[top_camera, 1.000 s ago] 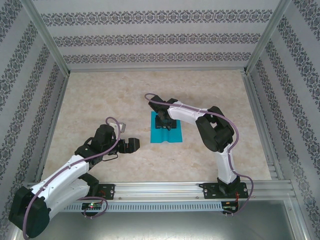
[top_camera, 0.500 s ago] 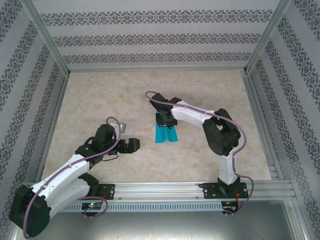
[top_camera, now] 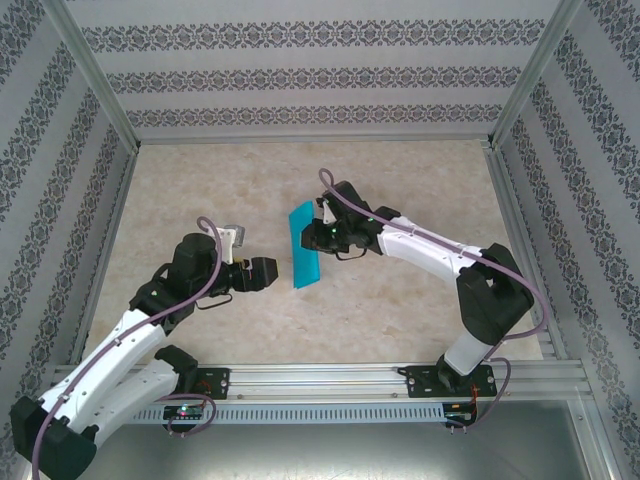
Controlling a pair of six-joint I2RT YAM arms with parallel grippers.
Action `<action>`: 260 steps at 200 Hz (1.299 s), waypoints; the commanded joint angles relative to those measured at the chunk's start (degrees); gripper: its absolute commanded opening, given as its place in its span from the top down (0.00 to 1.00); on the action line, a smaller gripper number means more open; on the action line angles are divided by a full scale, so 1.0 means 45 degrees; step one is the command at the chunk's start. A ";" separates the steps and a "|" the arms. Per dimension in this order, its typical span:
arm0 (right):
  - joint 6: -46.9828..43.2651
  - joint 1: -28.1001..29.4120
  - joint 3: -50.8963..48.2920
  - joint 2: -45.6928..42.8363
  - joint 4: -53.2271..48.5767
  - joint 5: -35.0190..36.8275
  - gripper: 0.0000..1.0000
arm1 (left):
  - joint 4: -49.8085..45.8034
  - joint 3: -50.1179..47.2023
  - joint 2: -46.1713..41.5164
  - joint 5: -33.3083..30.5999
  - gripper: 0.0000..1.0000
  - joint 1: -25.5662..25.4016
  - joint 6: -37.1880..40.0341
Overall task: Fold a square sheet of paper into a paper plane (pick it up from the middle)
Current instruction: Fold the square sheet of paper in half at the center of the table.
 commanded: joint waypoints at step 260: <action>-0.1240 -0.2750 -0.4621 0.1643 0.4031 -0.3535 0.69 | 0.6648 0.2020 1.0928 0.1694 0.60 -0.1406 -0.2649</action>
